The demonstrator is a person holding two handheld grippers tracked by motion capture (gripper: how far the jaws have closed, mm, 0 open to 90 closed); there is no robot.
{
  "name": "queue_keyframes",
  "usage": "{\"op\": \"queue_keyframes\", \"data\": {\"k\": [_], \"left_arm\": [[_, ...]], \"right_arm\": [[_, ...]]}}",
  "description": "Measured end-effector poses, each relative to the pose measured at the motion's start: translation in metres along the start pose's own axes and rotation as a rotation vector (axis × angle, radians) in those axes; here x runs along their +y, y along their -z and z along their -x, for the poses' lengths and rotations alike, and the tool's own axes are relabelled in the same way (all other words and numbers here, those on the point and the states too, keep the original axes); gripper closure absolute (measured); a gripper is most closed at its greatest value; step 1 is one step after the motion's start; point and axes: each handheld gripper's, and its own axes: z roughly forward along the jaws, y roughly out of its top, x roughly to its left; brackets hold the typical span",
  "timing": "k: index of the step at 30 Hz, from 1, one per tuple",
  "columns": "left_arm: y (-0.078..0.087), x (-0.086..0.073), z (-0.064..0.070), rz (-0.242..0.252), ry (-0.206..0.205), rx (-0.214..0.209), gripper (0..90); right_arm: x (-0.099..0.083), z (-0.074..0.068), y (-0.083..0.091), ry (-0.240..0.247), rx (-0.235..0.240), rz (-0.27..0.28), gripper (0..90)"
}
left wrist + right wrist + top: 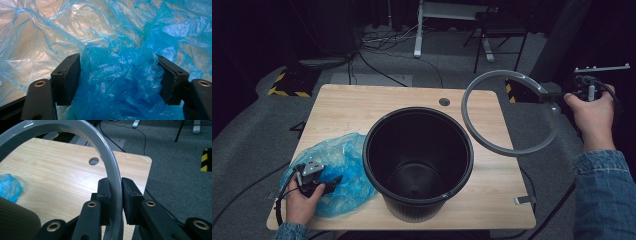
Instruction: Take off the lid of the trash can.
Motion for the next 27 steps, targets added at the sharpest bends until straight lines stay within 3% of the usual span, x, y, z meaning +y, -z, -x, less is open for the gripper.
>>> {"op": "queue_keyframes", "data": {"k": [13, 27], "left_arm": [[0.000, 0.000, 0.000, -0.002, -0.001, 0.000, 28.3], [0.000, 0.000, 0.000, -0.001, -0.001, 0.000, 28.3]], "right_arm": [[-0.053, 0.022, -0.048, -0.032, -0.007, -0.018, 77.0], [-0.102, 0.035, -0.091, -0.081, -0.016, -0.073, 76.8]]}}
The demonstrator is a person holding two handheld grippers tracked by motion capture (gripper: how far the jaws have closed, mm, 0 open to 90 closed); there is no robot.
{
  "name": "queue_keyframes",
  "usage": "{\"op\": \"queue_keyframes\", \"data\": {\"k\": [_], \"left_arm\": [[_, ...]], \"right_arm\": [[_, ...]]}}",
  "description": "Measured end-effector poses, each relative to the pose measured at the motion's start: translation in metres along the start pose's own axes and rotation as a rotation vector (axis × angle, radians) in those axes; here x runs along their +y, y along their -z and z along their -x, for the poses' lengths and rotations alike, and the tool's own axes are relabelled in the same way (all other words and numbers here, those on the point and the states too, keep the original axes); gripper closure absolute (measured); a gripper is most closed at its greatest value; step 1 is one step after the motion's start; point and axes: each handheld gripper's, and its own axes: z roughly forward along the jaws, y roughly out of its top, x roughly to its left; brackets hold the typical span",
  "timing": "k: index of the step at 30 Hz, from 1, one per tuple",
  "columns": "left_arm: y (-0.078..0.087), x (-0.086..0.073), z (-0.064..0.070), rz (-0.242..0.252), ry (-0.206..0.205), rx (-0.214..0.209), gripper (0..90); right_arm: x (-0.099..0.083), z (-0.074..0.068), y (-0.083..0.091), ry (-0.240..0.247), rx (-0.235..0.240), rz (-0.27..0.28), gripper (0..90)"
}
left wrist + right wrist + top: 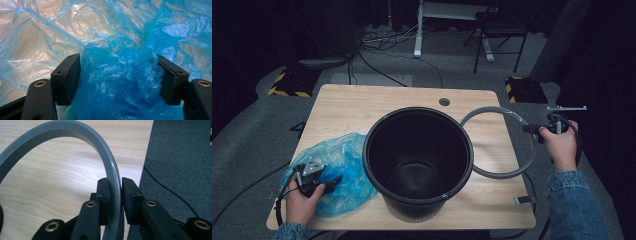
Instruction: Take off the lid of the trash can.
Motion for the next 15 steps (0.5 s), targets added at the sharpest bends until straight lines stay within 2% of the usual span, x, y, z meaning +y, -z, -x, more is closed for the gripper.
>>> {"op": "queue_keyframes", "data": {"k": [15], "left_arm": [[0.000, 0.000, 0.000, 0.000, 0.000, 0.000, 28.3]], "right_arm": [[-0.043, 0.013, -0.038, -0.043, -0.045, -0.035, 75.8]]}}
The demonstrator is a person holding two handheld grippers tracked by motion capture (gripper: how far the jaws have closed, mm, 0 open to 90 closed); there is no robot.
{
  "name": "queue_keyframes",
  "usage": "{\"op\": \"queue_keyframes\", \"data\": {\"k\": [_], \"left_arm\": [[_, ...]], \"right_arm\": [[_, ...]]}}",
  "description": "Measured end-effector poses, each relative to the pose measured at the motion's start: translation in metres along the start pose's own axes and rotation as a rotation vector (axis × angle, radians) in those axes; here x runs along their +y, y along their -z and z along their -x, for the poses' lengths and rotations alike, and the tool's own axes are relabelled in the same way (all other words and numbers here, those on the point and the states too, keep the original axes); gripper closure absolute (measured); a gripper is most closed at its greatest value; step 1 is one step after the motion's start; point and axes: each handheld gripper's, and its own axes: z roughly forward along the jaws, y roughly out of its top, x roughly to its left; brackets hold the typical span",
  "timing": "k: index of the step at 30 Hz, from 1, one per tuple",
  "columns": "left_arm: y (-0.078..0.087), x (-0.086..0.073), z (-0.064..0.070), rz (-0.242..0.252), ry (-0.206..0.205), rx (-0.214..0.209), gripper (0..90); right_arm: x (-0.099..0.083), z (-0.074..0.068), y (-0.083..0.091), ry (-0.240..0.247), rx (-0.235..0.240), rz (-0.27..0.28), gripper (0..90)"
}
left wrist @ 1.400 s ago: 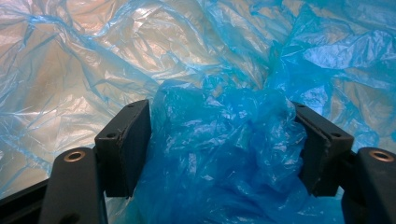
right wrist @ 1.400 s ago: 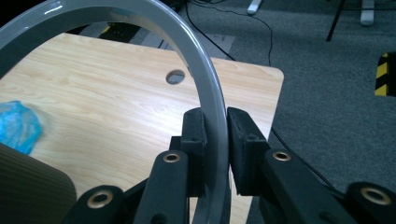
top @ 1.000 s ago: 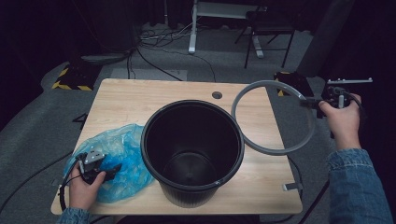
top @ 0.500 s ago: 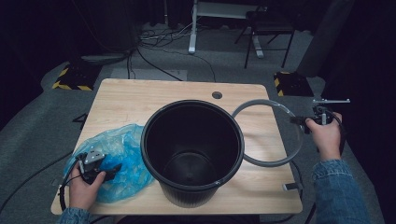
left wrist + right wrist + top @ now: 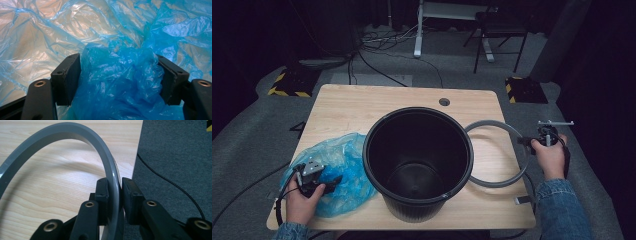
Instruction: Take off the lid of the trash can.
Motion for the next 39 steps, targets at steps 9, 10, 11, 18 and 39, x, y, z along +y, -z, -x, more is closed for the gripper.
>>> {"op": "queue_keyframes", "data": {"k": [9, 10, 11, 18, 39], "left_arm": [[0.000, 0.000, 0.000, -0.001, 0.007, 0.009, 27.4], [0.000, 0.000, 0.000, 0.000, 0.007, 0.010, 26.8], [0.000, 0.000, 0.001, -0.001, 0.008, 0.013, 26.8], [0.000, 0.000, 0.002, 0.000, 0.022, 0.028, 26.3], [0.026, 0.034, 0.020, 0.112, 0.036, -0.025, 25.2]], "right_arm": [[-0.018, 0.007, -0.016, -0.029, -0.007, -0.009, 75.3], [-0.022, 0.007, -0.020, -0.029, -0.007, -0.014, 75.3], [-0.022, 0.007, -0.020, -0.029, -0.007, -0.014, 75.3], [-0.033, 0.009, -0.025, -0.018, 0.004, 0.044, 51.8], [-0.078, -0.058, 0.009, 0.174, -0.029, 0.115, 36.3]]}}
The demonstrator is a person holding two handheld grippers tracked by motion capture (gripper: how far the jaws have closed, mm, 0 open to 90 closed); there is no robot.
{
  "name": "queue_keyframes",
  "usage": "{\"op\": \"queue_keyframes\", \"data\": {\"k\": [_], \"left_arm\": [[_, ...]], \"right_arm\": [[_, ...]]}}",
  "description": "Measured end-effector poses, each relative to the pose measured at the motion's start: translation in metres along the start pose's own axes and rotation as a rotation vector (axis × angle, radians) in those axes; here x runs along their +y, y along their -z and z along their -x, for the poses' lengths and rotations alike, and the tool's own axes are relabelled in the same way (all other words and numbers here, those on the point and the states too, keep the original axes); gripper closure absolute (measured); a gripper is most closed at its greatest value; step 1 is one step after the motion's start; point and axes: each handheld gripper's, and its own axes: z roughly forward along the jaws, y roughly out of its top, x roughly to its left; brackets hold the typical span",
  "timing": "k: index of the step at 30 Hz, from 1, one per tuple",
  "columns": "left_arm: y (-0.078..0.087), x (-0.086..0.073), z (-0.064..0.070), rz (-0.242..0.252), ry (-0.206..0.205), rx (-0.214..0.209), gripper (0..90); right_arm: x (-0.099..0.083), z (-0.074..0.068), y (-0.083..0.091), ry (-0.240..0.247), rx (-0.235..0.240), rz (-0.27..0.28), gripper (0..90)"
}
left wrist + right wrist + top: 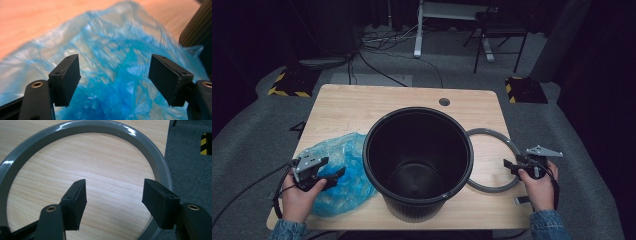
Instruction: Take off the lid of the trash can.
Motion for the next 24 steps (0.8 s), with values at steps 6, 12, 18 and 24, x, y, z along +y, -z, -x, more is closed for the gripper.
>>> {"op": "queue_keyframes", "data": {"k": [6, 12, 18, 24], "left_arm": [[-0.016, -0.016, 0.008, -0.064, -0.004, 0.096, 25.5], [-0.022, -0.027, 0.012, -0.091, -0.017, 0.087, 19.6], [-0.027, -0.035, 0.015, -0.119, -0.028, 0.107, 16.4], [-0.025, -0.035, 0.010, -0.111, 0.007, 0.088, 25.8]], "right_arm": [[-0.002, -0.007, 0.004, 0.017, 0.019, -0.002, 40.1], [-0.003, -0.011, 0.002, 0.022, 0.030, -0.001, 39.9], [-0.003, -0.009, 0.005, 0.022, 0.023, 0.013, 39.8], [-0.003, -0.008, 0.008, 0.019, 0.018, 0.025, 39.7]]}}
